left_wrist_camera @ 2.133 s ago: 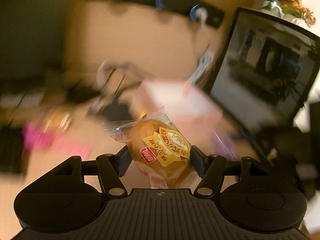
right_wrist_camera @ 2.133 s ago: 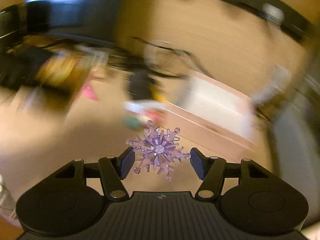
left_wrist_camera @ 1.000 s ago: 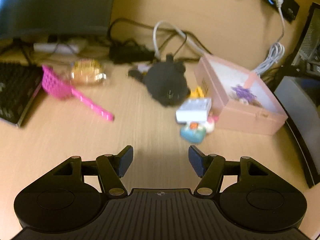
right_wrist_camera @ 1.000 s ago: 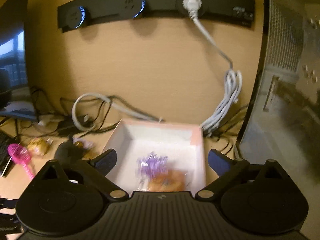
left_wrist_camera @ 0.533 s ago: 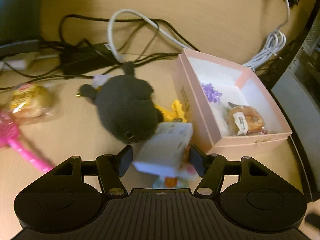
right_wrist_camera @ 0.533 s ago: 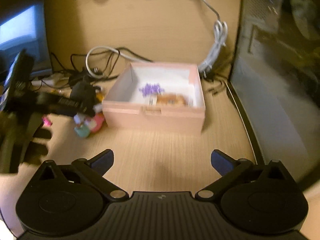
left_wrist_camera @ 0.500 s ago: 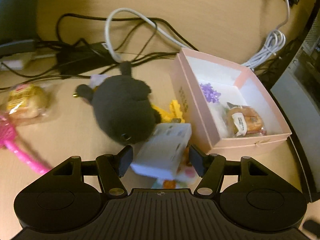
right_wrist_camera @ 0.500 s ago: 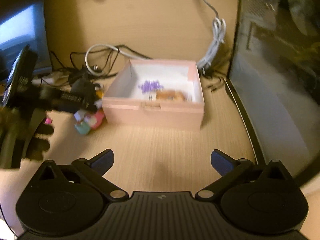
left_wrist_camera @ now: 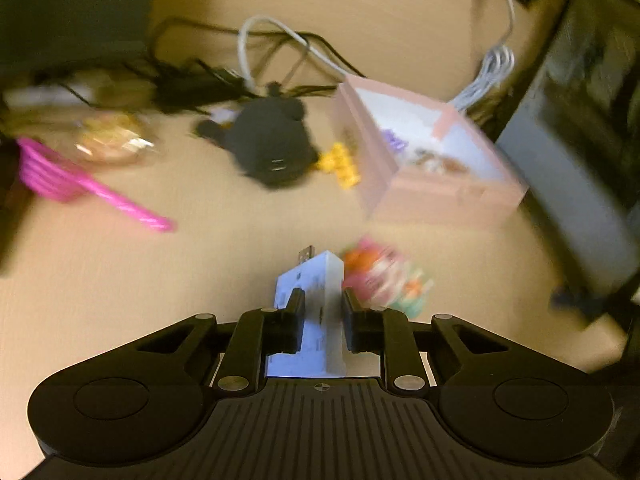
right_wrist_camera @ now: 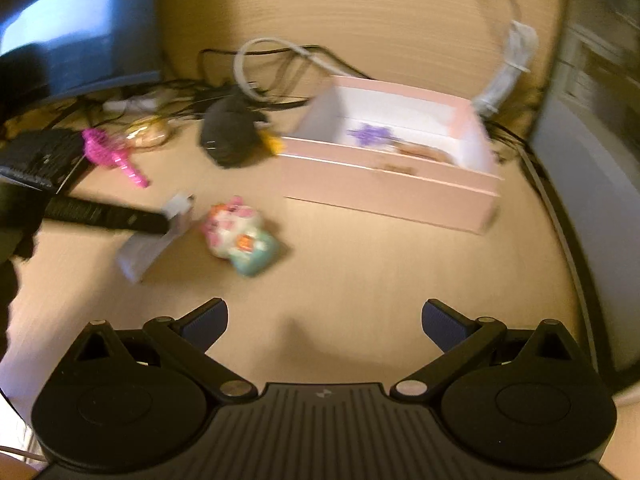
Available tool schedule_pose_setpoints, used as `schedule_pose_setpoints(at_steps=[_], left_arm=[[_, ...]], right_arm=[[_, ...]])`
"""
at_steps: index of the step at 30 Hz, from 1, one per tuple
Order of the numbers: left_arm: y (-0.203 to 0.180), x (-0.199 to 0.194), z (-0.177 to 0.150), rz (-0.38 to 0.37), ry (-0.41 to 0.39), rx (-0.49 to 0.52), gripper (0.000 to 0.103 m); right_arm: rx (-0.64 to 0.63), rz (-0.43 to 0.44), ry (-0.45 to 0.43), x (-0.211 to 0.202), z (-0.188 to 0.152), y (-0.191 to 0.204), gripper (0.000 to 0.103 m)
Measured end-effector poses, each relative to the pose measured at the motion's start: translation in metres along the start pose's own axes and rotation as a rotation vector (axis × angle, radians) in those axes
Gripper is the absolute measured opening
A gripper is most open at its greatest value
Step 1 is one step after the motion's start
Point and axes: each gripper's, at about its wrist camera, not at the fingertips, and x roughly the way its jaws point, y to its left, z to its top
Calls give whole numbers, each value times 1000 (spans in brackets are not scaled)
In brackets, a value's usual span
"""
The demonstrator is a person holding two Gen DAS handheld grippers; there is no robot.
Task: Organize objects
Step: 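Grasp the small white box with the left tool while the right tool grasps the cat figurine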
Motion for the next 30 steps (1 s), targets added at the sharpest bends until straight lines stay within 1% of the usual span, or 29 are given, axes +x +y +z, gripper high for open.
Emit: schedule_pose_setpoints(at_steps=[1, 2, 5, 6, 7, 9, 11, 17, 19, 20, 23, 30], left_arm=[[0, -5, -5, 40, -2, 43, 23], [1, -9, -9, 64, 1, 74, 23], [5, -14, -14, 86, 0, 95, 26], [6, -12, -15, 107, 10, 86, 32], [7, -8, -16, 130, 20, 74, 43], [7, -2, -18, 170, 24, 63, 51], [6, 0, -18, 190, 23, 54, 52], [12, 3, -18, 197, 25, -5, 52], [15, 6, -20, 192, 41, -18, 52], [16, 9, -21, 182, 54, -28, 52], [20, 8, -23, 168, 27, -33, 52], [37, 1, -25, 86, -5, -159, 52]], right_arm=[[-15, 10, 0, 4, 4, 6, 103], [-29, 23, 0, 7, 7, 11, 103], [-82, 58, -9, 12, 15, 29, 103], [-104, 66, -14, 13, 16, 34, 103], [-118, 70, -18, 14, 19, 37, 103], [-142, 75, -26, 13, 20, 41, 103], [-147, 77, -25, 11, 19, 39, 103], [-104, 67, -1, 16, 13, 23, 103], [-93, 64, 10, 17, 9, 18, 103], [-90, 64, 14, 18, 7, 17, 103], [-85, 63, 23, 21, 5, 15, 103], [-98, 80, -1, 25, 13, 17, 103]])
